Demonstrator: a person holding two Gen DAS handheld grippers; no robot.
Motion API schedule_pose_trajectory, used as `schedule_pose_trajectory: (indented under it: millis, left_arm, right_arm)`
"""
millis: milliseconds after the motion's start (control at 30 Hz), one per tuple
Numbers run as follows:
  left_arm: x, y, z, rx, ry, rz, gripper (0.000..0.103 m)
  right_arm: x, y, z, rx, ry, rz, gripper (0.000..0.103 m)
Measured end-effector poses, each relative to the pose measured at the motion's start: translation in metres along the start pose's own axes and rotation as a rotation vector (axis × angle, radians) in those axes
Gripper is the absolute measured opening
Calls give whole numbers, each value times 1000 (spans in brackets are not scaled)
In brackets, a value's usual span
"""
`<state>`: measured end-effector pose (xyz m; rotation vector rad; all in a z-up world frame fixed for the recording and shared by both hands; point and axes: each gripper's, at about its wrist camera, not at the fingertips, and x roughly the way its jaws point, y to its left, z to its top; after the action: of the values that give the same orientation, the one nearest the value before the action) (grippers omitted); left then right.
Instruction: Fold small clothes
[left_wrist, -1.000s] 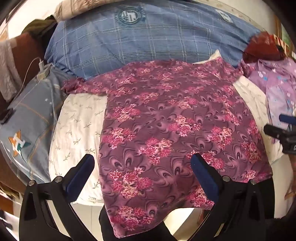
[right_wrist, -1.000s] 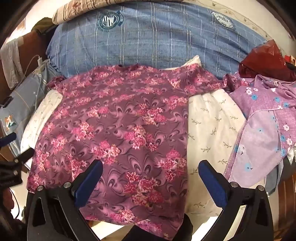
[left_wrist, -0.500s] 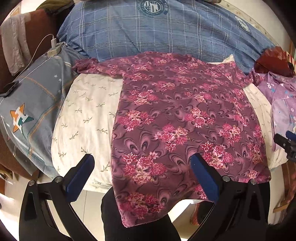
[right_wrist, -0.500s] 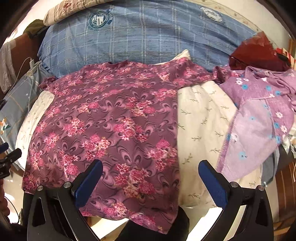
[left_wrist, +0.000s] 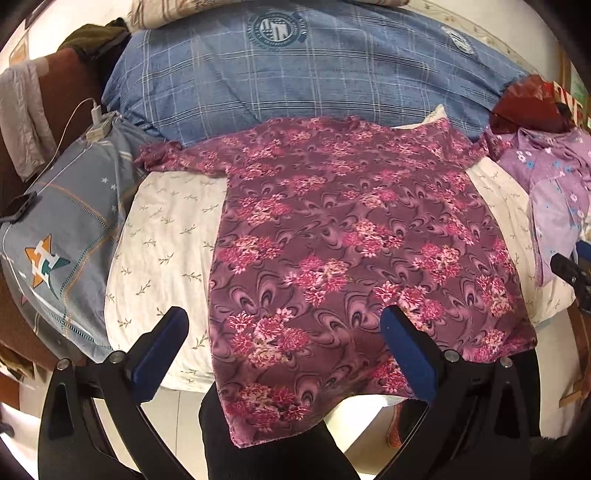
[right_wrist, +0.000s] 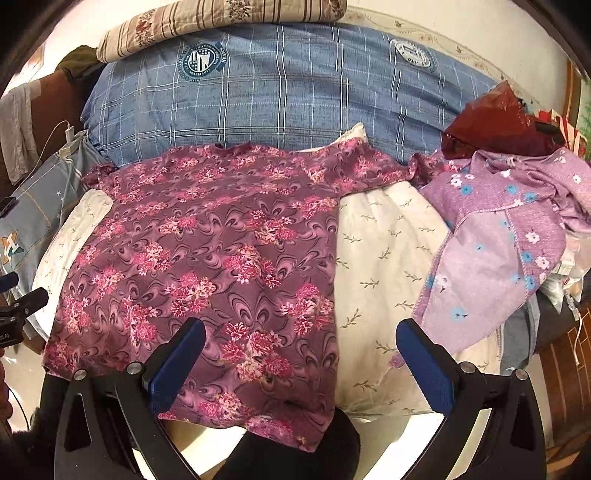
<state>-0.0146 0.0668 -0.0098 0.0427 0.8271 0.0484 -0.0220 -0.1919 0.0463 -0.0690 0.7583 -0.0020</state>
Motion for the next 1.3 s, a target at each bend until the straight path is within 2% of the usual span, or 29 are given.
schedule_pose_trajectory:
  millis: [400, 1300]
  left_arm:
    - [-2, -7, -1, 9, 9, -5, 103]
    - [16, 4, 1, -27, 57, 32, 103]
  right_arm:
    - [-10, -7, -4, 4, -19, -17, 103]
    - [19, -11, 5, 21, 23, -10, 103]
